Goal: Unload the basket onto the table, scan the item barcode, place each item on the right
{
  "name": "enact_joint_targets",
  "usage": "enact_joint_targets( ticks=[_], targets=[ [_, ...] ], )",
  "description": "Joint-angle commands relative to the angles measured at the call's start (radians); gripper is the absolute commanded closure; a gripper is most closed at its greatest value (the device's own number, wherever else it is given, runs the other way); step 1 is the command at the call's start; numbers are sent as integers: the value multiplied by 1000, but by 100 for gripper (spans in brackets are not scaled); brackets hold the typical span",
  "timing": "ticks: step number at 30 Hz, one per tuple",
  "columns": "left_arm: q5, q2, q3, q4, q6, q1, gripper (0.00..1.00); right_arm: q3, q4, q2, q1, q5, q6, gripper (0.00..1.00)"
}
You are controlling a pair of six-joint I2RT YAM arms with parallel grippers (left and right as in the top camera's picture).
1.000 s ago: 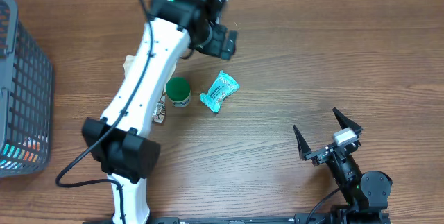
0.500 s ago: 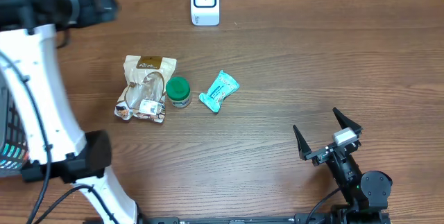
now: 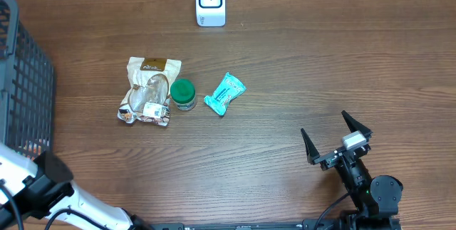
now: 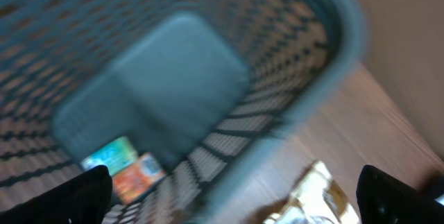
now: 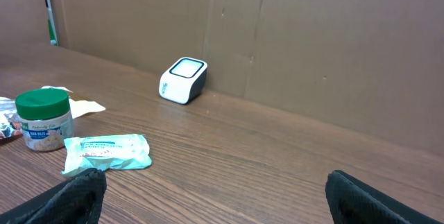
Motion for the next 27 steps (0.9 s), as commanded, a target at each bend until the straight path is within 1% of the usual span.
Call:
enact_joint_targets(
  ticks=[1, 4, 5, 8, 14, 15, 22, 24, 27],
  targets=[
    [-16, 35, -43, -17, -51, 118, 0, -11, 3, -6, 1, -2, 4, 0],
    [-17, 42, -187, -13, -72, 198, 0, -11, 3, -6, 1, -2, 4, 0],
    [-18, 41, -280, 2, -72, 235, 0, -11, 2, -6, 1, -2, 4, 0],
    [-18, 41, -440, 52, -64, 284, 0, -11, 3, -6, 1, -2, 4, 0],
    [-60, 41, -646, 182, -61, 288, 0, -11, 3, -6, 1, -2, 4, 0],
    [-63, 41, -707, 227, -60, 287, 0, -11, 3, -6, 1, -2, 4, 0],
    [-119, 41, -926, 381, -59, 298, 0, -11, 3, -6, 1, -2, 4, 0],
    [-128, 42, -966, 417, -29, 298, 0, -11, 2, -6, 1, -2, 4, 0],
    [-127, 43, -1034, 475, 67, 294, 2, -11, 2, -6, 1, -2, 4, 0]
  ],
)
